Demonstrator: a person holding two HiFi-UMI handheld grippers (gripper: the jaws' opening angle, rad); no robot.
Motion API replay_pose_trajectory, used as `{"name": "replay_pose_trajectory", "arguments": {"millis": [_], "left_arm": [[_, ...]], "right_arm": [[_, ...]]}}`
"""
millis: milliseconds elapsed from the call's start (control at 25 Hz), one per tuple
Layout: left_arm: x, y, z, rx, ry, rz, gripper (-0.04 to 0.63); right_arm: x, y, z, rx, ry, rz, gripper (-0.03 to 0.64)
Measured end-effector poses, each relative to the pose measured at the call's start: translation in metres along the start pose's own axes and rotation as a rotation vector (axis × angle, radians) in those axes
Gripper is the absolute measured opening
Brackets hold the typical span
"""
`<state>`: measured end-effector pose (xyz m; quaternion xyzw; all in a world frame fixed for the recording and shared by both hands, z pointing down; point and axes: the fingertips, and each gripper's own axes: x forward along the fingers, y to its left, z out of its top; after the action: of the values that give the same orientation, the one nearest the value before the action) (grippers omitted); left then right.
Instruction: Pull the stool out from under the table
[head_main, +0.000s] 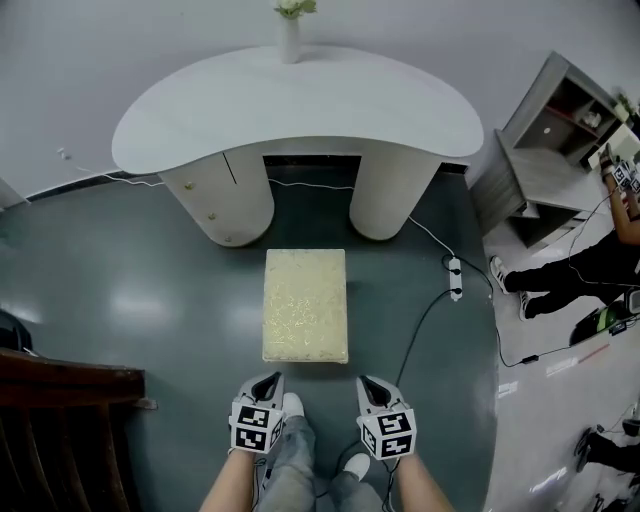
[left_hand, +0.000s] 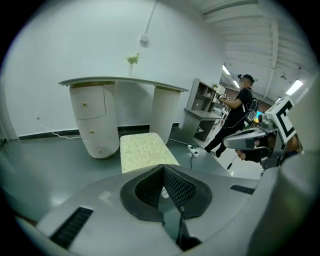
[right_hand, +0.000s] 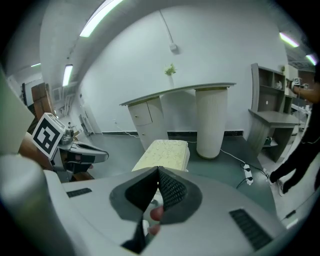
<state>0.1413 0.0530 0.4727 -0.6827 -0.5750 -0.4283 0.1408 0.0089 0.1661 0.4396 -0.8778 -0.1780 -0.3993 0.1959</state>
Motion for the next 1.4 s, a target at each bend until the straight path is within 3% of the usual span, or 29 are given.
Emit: {"name": "replay_pose_trajectory", "arguments": {"millis": [280, 800, 1400], "left_arm": [[-0.029, -0.022, 0.048, 0.037, -0.085, -0.004, 0.012], [-0.088, -0.031, 0.13, 0.066, -0.25, 0.062, 0.012], [-0.169, -0.063, 0.201, 0.158, -0.393, 0.09, 0.012]], "right_arm": [[-0.039, -0.005, 0.047, -0.015, -0.078, -0.009, 0.061], [-0.094, 0.007, 0.127, 0.019, -0.239, 0.011, 0.061], [-0.167, 0.036, 0.191, -0.087, -0.332, 0.012, 0.061]]}}
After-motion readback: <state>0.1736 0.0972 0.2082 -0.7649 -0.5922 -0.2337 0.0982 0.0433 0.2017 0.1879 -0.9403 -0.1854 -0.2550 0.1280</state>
